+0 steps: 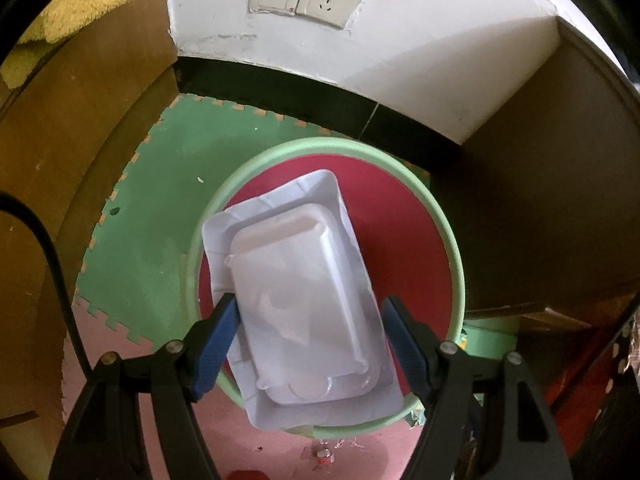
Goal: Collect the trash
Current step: 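Open both tools to drop the tray and battery into the bucket, then move both open tools down toward the pink paper slip on the mat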
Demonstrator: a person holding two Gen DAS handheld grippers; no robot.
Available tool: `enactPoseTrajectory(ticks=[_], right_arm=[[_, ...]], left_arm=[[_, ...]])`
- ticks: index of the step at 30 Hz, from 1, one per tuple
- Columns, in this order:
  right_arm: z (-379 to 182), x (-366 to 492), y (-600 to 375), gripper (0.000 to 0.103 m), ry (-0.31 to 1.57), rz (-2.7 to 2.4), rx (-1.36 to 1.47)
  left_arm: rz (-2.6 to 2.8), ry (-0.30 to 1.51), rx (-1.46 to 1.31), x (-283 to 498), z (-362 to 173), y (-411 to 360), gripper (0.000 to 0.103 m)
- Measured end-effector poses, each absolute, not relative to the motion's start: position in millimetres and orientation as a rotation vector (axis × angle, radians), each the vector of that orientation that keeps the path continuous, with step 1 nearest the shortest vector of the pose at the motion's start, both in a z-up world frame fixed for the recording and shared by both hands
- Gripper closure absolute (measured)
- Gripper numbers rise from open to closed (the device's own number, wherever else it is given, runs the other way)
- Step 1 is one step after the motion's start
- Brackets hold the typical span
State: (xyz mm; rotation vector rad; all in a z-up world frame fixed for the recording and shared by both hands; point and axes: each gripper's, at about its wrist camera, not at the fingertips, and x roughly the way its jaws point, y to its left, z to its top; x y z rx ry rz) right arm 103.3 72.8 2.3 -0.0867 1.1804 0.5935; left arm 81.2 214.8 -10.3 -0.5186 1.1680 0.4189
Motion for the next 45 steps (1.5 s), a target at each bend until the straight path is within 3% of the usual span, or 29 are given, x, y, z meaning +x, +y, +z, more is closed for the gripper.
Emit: enactPoseTrajectory(ticks=[9, 14, 28, 45], right_arm=[[1, 105, 71, 0.091, 1.184, 0.600, -0.054], [5, 104, 69, 0.076, 1.167, 0.602, -0.047], [33, 85, 47, 0.075, 1.098, 0.631, -0.030], [69, 49, -71, 0.073, 1.019, 0.543, 0.054]], left_arm=[[0.414, 1.180, -0.497, 83, -10, 213, 0.027], [0.418, 1.183, -0.507, 83, -11, 214, 0.027], [0.358, 1.150, -0.490, 71, 2, 207, 0.027], [0.163, 1.117, -0.333, 33, 50, 129, 0.027]])
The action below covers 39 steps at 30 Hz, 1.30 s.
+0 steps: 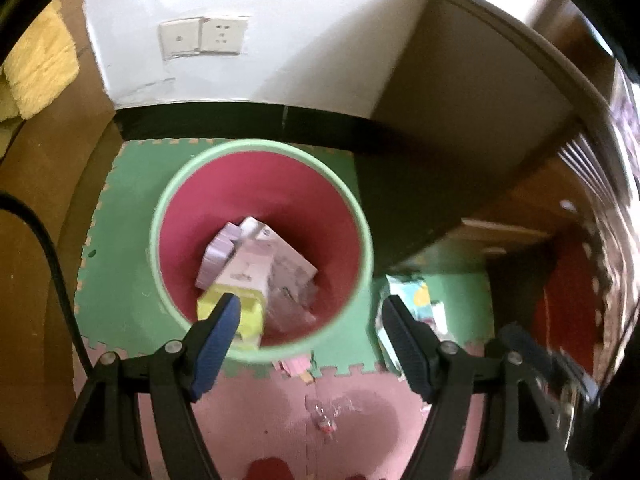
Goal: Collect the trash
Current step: 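Move both open tools down toward the pink paper slip on the mat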
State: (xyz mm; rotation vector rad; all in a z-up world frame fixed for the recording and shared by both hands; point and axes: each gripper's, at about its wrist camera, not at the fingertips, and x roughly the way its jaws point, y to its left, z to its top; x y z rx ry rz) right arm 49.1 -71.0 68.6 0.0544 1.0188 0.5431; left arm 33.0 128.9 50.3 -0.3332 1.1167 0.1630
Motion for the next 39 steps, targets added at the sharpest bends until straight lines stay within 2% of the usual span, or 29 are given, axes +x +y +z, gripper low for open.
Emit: enactPoseTrajectory(ticks=[7, 18, 31, 39], right_arm=[[63, 45, -114, 0.073, 1.014, 0.486, 0.088], [40, 49, -169, 0.072, 1.022, 0.397, 0.229], [-7, 82, -197, 0.072, 1.044, 0.292, 0.222], [-30, 88, -209, 0.072, 1.090, 0.240, 0.235]], left_arm=[[0.083, 1.180, -0.328, 12, 47, 85, 0.027], [0.053, 1.322, -0.224, 3, 5, 29, 0.027], [0.082, 1.500, -0.157, 9, -107, 8, 0.027], [0.097, 1.525, -0.136, 20, -162, 12, 0.027]])
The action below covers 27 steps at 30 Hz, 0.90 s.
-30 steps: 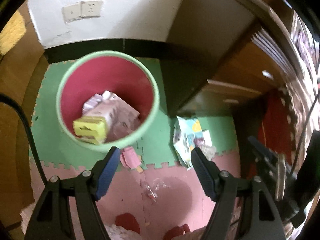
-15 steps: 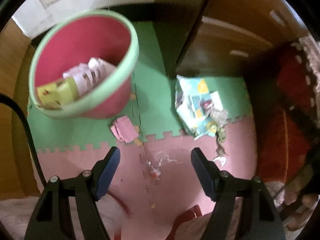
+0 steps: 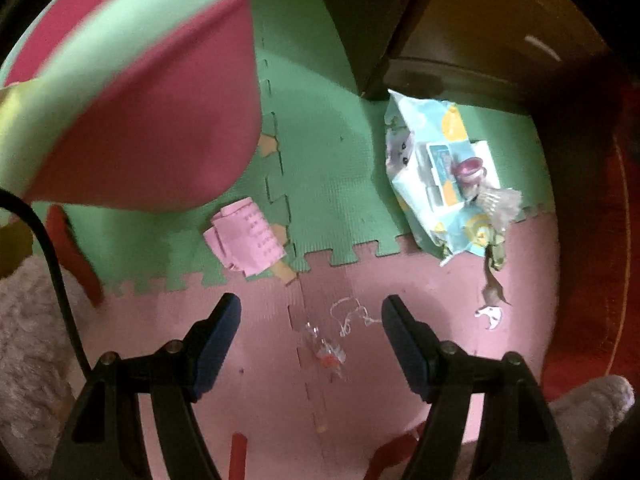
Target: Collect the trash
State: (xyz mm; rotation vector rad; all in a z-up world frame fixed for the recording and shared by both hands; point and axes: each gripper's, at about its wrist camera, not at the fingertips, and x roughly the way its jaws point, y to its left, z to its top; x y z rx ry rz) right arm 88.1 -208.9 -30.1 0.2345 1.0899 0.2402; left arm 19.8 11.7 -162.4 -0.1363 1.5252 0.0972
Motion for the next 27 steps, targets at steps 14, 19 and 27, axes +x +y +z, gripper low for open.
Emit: enactPoseTrajectory(ticks=[14, 19, 27], right_arm=[[-68, 91, -218, 0.072, 1.184, 0.200, 0.259], [-76, 90, -221, 0.072, 1.200, 0.196, 0.270], [-80, 91, -221, 0.072, 1.209, 0.197, 0.272]], left_arm=[[0.212, 1.589, -0.142, 21, -248, 30, 0.027], [0.267, 1.582, -0.172, 21, -264, 49, 0.027], [0.316, 1.591, -0.187, 25, -289, 64, 0.027]])
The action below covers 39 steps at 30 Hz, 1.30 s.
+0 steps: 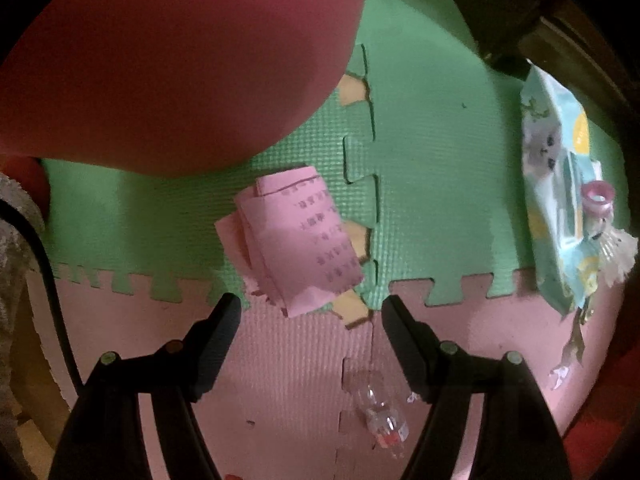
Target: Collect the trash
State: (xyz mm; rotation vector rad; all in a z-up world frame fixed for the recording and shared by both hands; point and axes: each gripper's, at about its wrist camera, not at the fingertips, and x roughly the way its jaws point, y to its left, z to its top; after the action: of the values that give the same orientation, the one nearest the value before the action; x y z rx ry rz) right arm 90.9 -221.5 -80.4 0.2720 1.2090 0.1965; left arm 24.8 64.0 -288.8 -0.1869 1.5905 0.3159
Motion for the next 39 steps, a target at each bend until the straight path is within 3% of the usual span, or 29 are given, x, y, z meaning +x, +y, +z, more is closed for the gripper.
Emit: enactPoseTrajectory(ticks=[13, 16, 23, 28, 31, 33, 39], right_arm=[[-84, 90, -222, 0.072, 1.221, 0.198, 0.264], [-83, 89, -222, 0.072, 1.215, 0.199, 0.258], [-84, 88, -221, 0.072, 1.218, 0.199, 0.259], [-84, 88, -221, 0.072, 1.217, 0.200, 0.255], [-84, 88, -221, 0.072, 1.217, 0.198, 0.258], [-84, 89, -221, 0.072, 1.217, 0.197, 0.258], [-81, 90, -223, 0.072, 1.209, 0.195, 0.256]], left_arm=[[0.311, 1.636, -0.200, 33, -322, 73, 0.027], [0.327, 1.651, -0.223, 35, -328, 79, 0.032], [0.327, 1.647, -0.264, 36, -331, 91, 0.035], [0.289, 1.642, -0.269, 27, -331, 78, 0.051], [0.285, 1.632, -0.207, 28, -328, 73, 0.074], [0.263, 1.633, -0.189, 28, -325, 71, 0.095], [0.196, 1.608, -0.201, 30, -314, 64, 0.098]])
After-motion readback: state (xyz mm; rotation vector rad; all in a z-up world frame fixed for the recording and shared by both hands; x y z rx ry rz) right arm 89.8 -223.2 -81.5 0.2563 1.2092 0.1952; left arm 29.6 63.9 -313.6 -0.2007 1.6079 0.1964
